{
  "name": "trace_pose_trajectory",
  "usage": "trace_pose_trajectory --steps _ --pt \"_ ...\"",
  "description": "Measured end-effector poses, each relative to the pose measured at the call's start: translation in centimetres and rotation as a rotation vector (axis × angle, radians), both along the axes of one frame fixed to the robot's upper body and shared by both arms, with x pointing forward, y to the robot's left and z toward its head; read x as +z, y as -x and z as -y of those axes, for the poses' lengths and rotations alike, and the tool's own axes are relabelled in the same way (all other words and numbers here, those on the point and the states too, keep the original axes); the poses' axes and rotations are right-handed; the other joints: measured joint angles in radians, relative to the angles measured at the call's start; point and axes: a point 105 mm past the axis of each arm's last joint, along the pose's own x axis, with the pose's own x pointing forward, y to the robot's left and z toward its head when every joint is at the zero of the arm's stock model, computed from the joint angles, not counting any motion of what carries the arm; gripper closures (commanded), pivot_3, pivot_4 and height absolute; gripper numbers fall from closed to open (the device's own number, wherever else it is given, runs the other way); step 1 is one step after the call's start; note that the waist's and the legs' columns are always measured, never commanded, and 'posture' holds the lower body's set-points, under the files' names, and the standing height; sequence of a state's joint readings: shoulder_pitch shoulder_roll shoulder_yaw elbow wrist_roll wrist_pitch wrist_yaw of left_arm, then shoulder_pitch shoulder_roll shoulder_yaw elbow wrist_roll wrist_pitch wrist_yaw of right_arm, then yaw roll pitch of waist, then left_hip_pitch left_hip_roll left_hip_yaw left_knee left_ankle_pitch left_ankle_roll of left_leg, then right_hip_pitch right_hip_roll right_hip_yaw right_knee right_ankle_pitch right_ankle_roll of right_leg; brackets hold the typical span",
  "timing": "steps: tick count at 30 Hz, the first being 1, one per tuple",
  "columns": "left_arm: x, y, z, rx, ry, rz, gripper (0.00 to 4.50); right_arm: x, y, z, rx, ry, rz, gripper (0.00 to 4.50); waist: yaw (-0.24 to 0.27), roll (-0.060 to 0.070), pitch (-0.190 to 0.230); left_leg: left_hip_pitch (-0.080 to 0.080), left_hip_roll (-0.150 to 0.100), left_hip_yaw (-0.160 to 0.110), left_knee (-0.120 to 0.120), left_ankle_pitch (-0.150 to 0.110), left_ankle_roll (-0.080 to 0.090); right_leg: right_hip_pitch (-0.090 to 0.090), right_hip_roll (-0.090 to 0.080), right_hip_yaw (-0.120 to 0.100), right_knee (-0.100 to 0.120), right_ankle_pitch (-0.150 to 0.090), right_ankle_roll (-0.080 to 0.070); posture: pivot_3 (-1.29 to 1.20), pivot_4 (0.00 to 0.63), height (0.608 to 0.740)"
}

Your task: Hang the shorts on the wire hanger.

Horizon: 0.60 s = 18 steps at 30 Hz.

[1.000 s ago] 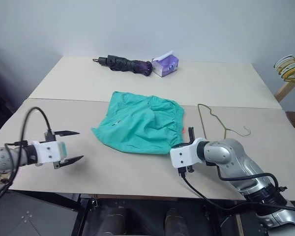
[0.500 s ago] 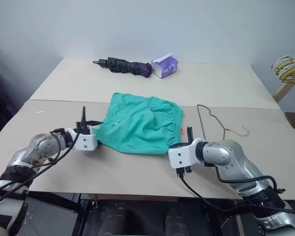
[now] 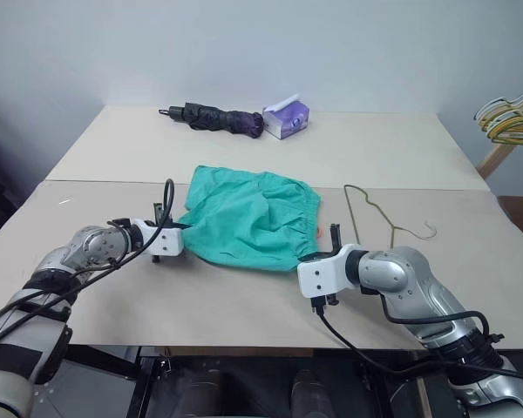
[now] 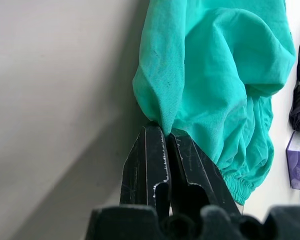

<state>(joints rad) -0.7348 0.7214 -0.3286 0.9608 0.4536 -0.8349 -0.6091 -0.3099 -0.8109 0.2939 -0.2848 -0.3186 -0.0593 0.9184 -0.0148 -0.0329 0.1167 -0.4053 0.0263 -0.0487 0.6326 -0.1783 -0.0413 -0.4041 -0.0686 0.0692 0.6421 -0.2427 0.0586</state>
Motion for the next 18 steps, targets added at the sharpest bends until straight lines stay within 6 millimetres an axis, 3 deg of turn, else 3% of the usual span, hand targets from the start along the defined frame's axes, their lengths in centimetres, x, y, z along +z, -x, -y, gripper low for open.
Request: trace_pose_trajectory --steps 2,4,10,12,15,18 --pt "0.0 1.7 -1.2 -0.039 -0.04 -0.081 4.48 0.6 0.1 0.6 0.016 -0.004 -0.015 4.5 -0.011 0.0 0.0 -0.001 0.002 0.001 -0.001 0.0 0.0 -0.001 0.001 0.001 0.0 0.0 -0.001 -0.01 0.08 0.74" --pt "0.4 4.7 -2.5 -0.102 -0.09 -0.193 4.48 1.8 0.7 1.1 0.082 -0.028 -0.037 4.5 -0.027 0.0 0.001 0.0 0.004 0.002 -0.004 0.0 0.0 -0.001 0.002 0.001 -0.001 0.0 -0.002 0.0 0.081 0.74" --pt "2.7 10.6 -2.8 -0.196 -0.088 -0.413 4.48 3.4 3.0 1.5 0.234 -0.089 -0.172 4.5 -0.028 0.001 0.001 0.004 0.007 0.002 -0.004 0.0 0.0 0.001 0.004 0.001 0.001 -0.001 -0.004 0.02 0.079 0.74" --pt "3.4 11.7 -2.6 -0.207 -0.078 -0.471 4.48 3.8 3.4 1.5 0.257 -0.108 -0.225 4.5 -0.026 0.001 0.001 0.006 0.008 0.002 -0.004 0.0 0.0 0.002 0.004 0.001 0.002 -0.002 -0.007 0.03 0.077 0.74" --pt "5.2 11.0 -1.9 -0.18 -0.01 -0.464 4.48 5.2 2.1 1.7 0.245 -0.143 -0.237 4.5 -0.021 0.002 0.002 0.01 0.008 0.003 -0.003 0.0 0.0 0.005 0.005 0.001 0.002 -0.004 -0.013 0.04 0.073 0.74" --pt "7.3 7.9 0.3 -0.16 0.123 -0.34 4.48 7.6 -1.1 1.3 0.2 -0.205 -0.147 4.5 -0.013 0.003 0.001 0.012 0.008 0.003 -0.003 0.0 0.0 0.008 0.006 0.001 0.0 -0.004 -0.013 0.05 0.053 0.74"
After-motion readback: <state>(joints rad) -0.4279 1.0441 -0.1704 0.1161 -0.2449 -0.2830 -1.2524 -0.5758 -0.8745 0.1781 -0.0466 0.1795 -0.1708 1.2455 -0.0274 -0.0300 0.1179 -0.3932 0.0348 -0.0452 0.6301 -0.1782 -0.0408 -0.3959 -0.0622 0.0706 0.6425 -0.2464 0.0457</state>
